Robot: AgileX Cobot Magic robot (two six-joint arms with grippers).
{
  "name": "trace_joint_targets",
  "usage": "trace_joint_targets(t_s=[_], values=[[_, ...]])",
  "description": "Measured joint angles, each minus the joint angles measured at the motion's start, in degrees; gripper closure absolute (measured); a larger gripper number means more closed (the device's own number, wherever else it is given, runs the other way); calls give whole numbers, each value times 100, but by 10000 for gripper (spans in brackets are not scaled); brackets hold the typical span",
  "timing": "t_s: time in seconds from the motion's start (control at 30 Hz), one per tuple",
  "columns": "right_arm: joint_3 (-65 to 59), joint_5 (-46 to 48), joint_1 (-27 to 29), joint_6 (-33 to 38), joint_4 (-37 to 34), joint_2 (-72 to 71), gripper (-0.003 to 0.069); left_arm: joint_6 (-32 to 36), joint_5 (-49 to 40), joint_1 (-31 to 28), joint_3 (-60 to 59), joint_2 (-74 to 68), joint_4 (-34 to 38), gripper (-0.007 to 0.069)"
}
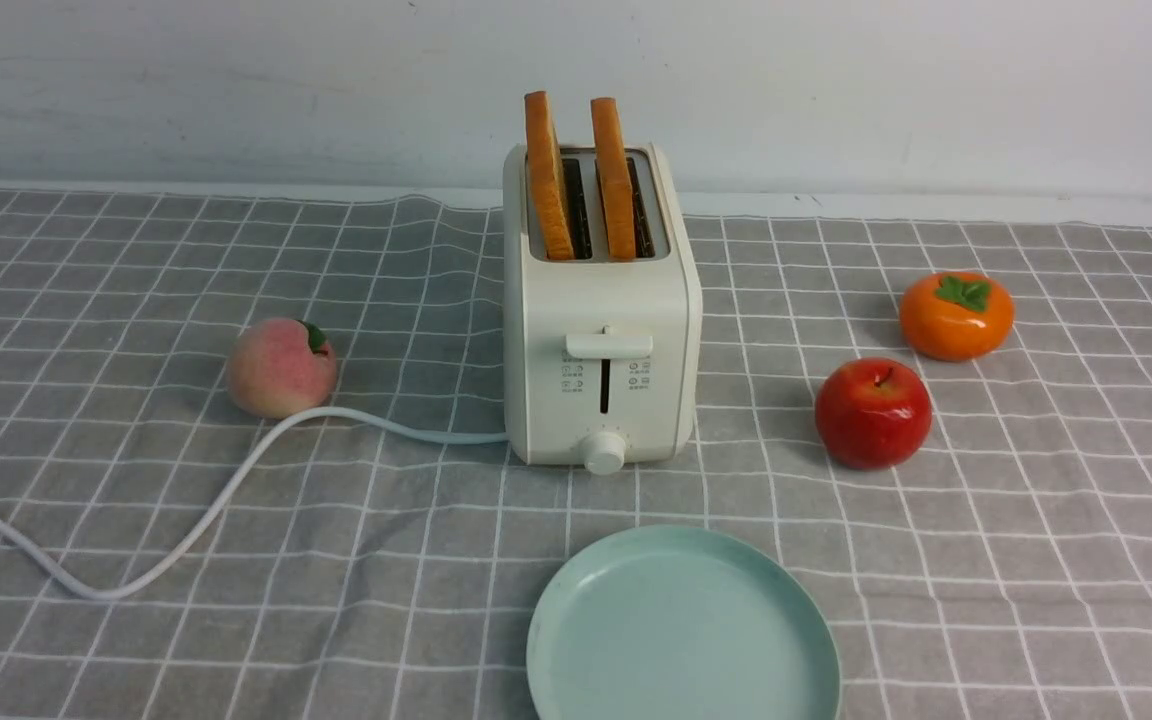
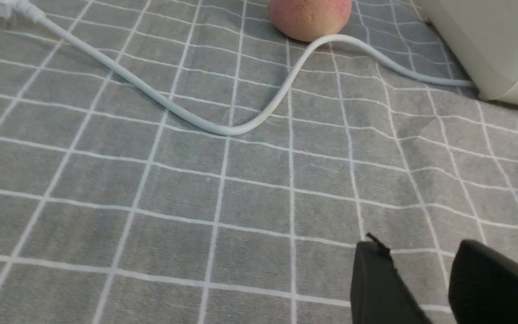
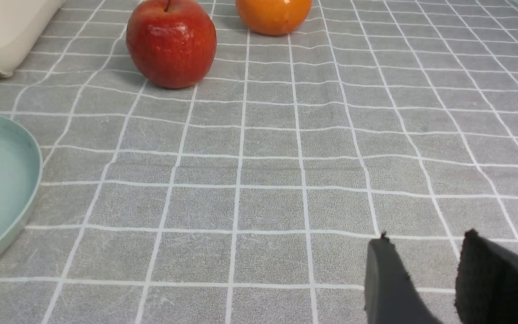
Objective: Take toasted bread from bread machine on grey coffee table place on plate.
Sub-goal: 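Grasp the toast slice in the toaster and pull it up out of the slot with the right gripper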
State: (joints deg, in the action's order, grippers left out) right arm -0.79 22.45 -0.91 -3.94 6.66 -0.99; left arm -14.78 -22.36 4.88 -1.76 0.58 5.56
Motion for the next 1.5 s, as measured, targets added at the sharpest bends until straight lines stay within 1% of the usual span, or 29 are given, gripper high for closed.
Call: trace_joint_targets(t_s=[0.13,0.4,0.5,0.67,0.7,0.73,0.77,0.8,0.9,1.03,1.13,1.3,1.37,1.5], values=[[0,0,0,0,0,0,419,-13,21,0,0,0,93,386],[0,-6,0,-22,-23,0,419,-13,42,0,0,0,2,386],[-13,-139,0,-22,-85,0,419,-13,224,0,0,0,-130,386],[-61,-643,0,-22,-116,0,419,-28,838,0,0,0,-144,386],[-61,-676,0,-22,-116,0,419,-26,838,0,0,0,-144,386],[-61,-1006,0,-22,-104,0,419,-51,1232,0,0,0,-139,386],[-61,-1054,0,-22,-104,0,419,-56,1283,0,0,0,-131,386],[-61,-1527,0,-48,-98,0,419,-71,1761,0,0,0,-64,386],[-61,-2332,0,-238,-85,0,419,-76,2523,0,0,0,54,386],[-61,-3185,0,-438,-12,0,419,-78,3190,0,0,0,95,386],[-61,-3576,0,-458,19,0,419,-73,3353,0,0,0,95,386],[-61,-3812,0,-418,24,0,419,-13,3594,0,0,0,89,386],[-61,-4118,0,-372,37,0,419,-23,4034,0,0,0,95,386],[-53,-4712,0,-716,16,0,419,-427,4996,0,0,0,185,386]])
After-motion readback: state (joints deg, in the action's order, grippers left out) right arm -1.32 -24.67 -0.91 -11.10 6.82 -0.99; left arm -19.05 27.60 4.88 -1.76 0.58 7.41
